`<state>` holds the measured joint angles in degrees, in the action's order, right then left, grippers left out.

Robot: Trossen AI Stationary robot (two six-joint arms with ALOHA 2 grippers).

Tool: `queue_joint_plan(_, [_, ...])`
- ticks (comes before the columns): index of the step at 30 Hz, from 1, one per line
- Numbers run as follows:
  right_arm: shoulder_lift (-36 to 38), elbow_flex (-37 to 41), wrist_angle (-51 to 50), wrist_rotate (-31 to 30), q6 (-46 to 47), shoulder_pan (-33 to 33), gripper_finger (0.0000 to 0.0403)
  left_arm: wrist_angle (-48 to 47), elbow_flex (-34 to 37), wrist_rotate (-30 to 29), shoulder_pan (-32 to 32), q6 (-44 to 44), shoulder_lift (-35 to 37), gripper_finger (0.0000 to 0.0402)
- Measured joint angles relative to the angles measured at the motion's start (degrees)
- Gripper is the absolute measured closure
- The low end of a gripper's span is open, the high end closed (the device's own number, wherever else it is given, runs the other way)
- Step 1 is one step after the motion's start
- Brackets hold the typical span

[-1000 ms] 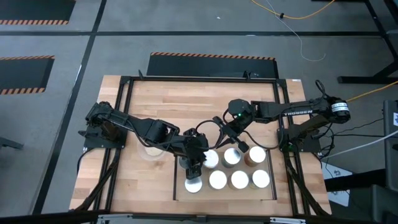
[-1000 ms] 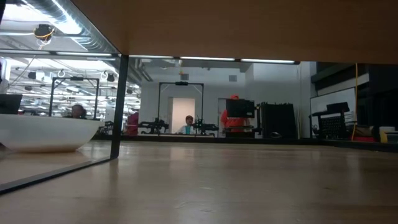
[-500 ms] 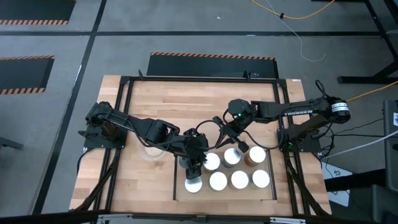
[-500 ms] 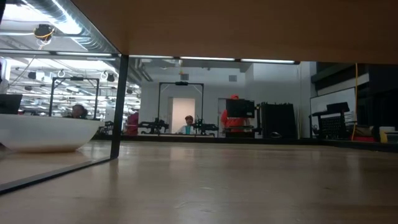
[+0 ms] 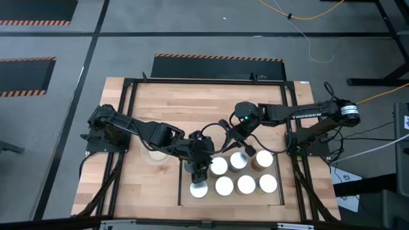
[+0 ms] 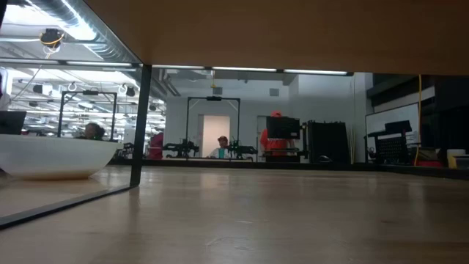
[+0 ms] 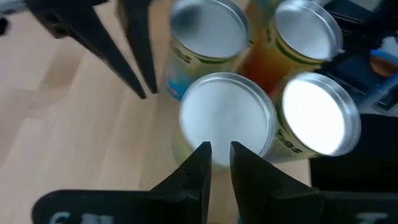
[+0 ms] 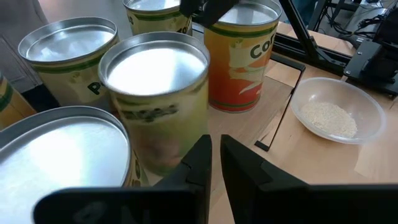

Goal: Pick and place cans onto a shelf
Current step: Return to Home Position

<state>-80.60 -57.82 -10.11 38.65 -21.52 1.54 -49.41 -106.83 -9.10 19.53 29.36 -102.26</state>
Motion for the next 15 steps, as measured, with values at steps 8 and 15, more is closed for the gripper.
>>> queue_joint_plan(8, [4.95, 0.0, -2.16, -0.12, 0.0, 0.14, 0.0363, 0.87, 0.07, -3.76, -0.39, -3.29, 1.55, 0.0392])
queue_joint_plan(15, [14.05, -0.09, -5.3, -1.71, 0.12, 0.92, 0.0363, 0.63, 0.07, -4.28, -2.5, -9.58, 6.47, 0.0399])
